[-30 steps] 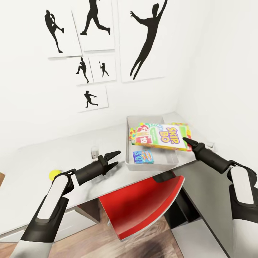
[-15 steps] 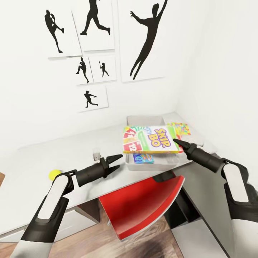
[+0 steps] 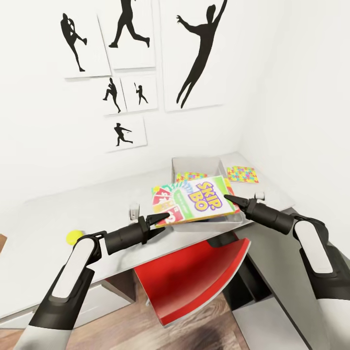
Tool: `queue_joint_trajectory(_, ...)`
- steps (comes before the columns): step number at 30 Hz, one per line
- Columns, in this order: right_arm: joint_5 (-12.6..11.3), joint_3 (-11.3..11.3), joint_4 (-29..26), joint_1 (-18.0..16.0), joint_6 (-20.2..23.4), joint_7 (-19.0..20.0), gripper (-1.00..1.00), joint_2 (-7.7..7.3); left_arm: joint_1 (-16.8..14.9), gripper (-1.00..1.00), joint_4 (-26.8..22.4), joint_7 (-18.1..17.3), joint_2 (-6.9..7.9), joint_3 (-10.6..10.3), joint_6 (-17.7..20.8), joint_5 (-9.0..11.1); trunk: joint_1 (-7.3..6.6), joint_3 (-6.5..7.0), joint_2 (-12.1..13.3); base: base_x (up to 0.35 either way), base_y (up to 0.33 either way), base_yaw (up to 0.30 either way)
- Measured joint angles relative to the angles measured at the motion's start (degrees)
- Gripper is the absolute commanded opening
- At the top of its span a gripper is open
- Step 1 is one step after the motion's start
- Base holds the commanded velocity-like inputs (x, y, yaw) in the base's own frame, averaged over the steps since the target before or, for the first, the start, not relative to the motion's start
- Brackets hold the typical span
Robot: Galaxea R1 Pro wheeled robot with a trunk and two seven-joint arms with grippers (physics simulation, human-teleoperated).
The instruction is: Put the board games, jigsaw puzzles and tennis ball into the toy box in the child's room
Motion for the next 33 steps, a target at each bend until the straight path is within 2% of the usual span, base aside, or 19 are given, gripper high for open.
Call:
queue_joint_trajectory(4, -0.02, 0.30, -0.03, -0.01, 0.00, 0.20, -1.00, -0.25, 0.00, 1.00, 0.00, -0.04, 0.46, -0.12, 0.04, 0.01, 0.00, 0.00, 0.00, 0.000, 0.000, 0.000)
queue_joint_trajectory(10, -0.04, 0.51, 0.01, 0.00, 0.00, 0.36, -1.00, -0.68, 0.00, 1.00, -0.02, -0.46, 1.97, -0.18, 0.08, 0.05, 0.00, 0.00, 0.00, 0.000, 0.000, 0.000)
queue_joint_trajectory(14, -0.04, 0.57, 0.02, 0.00, 0.01, 0.40, -1.00, -1.02, 0.00, 1.00, -0.02, -2.30, 3.76, -0.15, 0.10, 0.30, 0.00, 0.00, 0.00, 0.000, 0.000, 0.000)
queue_joint_trajectory(15, -0.05, 0.57, 0.02, 0.00, 0.02, 0.40, -1.00, -1.02, 0.00, 1.00, -0.02, -2.32, 3.77, -0.15, 0.10, 0.30, 0.00, 0.00, 0.00, 0.000, 0.000, 0.000)
queue_joint_trajectory(16, -0.06, 0.58, 0.03, 0.00, 0.01, 0.40, -1.00, -1.11, 0.00, 1.00, -0.02, -3.23, 4.53, -0.10, 0.11, 0.51, 0.00, 0.00, 0.00, 0.000, 0.000, 0.000)
queue_joint_trajectory(22, -0.05, 0.60, 0.03, -0.02, 0.01, 0.40, -1.00, -1.20, 0.00, 1.00, -0.02, -4.50, 6.38, -0.02, 0.12, 0.71, 0.00, 0.00, 0.00, 0.000, 0.000, 0.000)
queue_joint_trajectory(33, -0.05, 0.61, 0.03, -0.03, 0.00, 0.40, -1.00, -1.23, 0.00, 1.00, -0.02, -5.12, 8.21, 0.00, 0.13, 0.76, 0.00, 0.00, 0.00, 0.000, 0.000, 0.000)
